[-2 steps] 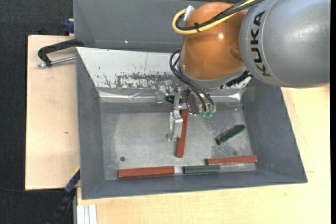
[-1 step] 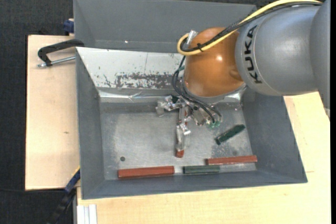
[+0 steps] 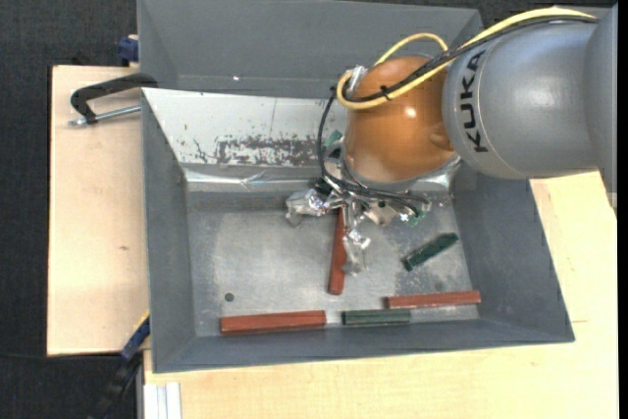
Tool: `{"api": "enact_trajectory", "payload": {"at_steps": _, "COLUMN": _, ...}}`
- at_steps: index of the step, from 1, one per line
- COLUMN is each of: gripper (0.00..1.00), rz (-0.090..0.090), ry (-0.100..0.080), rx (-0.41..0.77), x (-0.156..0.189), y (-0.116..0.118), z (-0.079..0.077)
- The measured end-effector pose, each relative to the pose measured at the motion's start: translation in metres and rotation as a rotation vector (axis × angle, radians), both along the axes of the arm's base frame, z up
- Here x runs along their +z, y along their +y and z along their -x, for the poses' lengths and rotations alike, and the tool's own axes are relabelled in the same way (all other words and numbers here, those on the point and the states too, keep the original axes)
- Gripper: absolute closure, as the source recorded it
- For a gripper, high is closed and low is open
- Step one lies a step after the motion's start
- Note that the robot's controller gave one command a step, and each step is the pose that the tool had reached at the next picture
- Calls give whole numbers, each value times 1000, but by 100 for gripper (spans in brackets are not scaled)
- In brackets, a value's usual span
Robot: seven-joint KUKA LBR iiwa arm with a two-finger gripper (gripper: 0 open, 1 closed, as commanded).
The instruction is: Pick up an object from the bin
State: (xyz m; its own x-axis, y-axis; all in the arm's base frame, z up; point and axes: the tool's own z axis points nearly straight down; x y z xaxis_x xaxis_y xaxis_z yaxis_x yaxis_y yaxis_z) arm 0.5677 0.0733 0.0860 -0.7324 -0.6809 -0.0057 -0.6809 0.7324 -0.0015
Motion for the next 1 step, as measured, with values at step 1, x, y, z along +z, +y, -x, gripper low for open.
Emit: {"api": "enact_trajectory", "payload": {"at_steps": 1, "gripper": 0, "rz": 1, "ry": 2, "rx": 144, "x": -10, "y": -16, "z": 0}}
